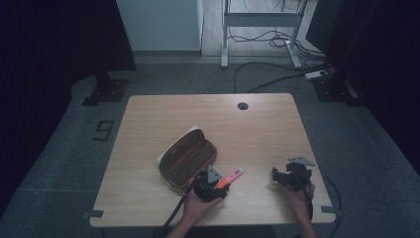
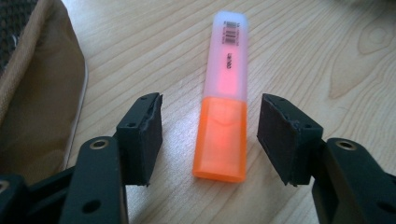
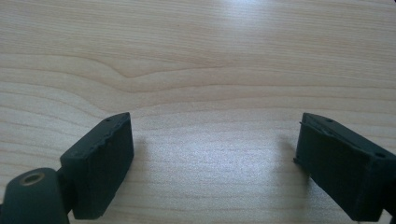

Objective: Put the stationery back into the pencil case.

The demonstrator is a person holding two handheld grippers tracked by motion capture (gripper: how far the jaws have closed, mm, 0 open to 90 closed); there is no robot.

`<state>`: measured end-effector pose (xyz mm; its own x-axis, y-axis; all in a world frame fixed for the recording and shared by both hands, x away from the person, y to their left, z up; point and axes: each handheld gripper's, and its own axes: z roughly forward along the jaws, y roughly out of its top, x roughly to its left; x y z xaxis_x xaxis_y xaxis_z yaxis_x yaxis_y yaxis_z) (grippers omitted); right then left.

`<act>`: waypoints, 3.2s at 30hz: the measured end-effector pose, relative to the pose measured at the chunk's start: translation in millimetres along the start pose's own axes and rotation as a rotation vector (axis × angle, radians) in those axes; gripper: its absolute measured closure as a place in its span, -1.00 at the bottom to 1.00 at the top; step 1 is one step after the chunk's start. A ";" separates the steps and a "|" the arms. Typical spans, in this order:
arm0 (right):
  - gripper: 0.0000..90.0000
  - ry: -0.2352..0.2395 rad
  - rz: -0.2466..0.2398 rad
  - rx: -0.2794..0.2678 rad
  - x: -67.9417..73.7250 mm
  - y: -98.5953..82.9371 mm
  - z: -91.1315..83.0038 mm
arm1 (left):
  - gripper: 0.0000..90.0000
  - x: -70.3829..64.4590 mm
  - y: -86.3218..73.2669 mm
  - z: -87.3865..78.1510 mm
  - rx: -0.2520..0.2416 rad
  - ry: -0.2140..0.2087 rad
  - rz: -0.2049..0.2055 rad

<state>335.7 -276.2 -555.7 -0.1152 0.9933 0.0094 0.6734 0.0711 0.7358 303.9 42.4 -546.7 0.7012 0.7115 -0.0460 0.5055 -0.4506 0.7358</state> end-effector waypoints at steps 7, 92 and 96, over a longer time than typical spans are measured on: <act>-0.76 0.000 0.000 0.000 0.0 0.0 0.0 | -0.05 -3.6 1.6 3.4 0.031 0.015 0.032; -0.74 0.001 -0.001 0.000 0.3 0.0 -0.3 | 0.50 63.2 1.6 -85.8 -0.164 -0.040 -0.082; -0.74 0.002 -0.002 -0.001 0.4 -0.1 -0.3 | 0.50 68.8 0.8 -89.1 -0.175 -0.036 -0.098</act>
<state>335.4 -275.9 -555.5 -0.1175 0.9930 0.0090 0.6722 0.0729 0.7368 307.7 139.0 -489.1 0.6721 0.7261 -0.1450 0.4793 -0.2774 0.8327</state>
